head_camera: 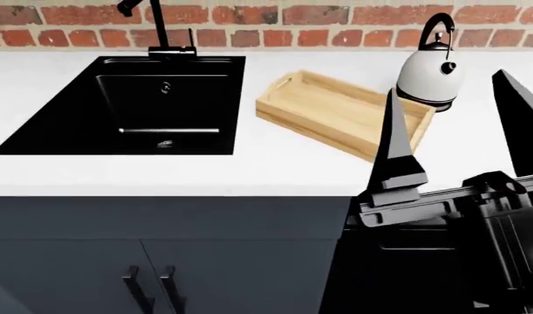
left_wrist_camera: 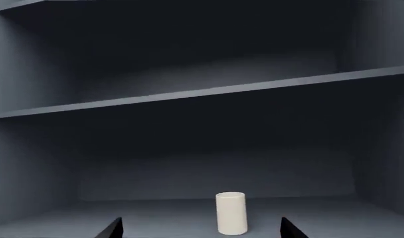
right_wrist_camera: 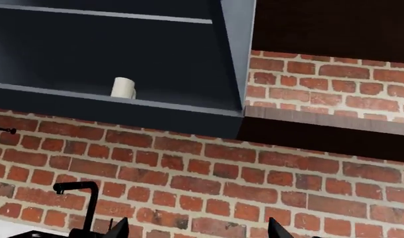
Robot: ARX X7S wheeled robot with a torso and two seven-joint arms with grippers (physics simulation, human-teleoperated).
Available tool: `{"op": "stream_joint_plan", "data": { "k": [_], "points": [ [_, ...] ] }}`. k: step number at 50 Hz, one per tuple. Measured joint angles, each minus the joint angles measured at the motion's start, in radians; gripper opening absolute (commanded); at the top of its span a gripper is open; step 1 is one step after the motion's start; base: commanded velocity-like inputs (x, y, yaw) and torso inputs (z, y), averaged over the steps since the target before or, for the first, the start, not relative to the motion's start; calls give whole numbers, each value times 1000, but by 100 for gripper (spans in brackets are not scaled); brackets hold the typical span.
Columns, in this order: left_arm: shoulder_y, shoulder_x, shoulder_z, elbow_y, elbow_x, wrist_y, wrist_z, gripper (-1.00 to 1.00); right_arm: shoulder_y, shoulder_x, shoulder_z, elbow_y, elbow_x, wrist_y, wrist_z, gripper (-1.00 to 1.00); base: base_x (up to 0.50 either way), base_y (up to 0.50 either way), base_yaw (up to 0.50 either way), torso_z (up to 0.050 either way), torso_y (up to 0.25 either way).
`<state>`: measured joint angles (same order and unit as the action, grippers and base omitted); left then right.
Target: Pick the kettle from the counter and place it on the tray. Then pick the mug from the cabinet and place it on the tray. Then close the cabinet doors.
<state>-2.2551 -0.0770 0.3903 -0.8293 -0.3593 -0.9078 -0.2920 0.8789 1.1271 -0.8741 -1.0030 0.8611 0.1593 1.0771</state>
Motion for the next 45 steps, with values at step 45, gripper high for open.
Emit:
{"op": "stream_joint_plan", "data": {
  "k": [45],
  "points": [
    [34,-17,3,-13,-23,9,-9,100,464,157,-492,-21,116,-62,252,100,500,0,0,0,1]
  ]
}}
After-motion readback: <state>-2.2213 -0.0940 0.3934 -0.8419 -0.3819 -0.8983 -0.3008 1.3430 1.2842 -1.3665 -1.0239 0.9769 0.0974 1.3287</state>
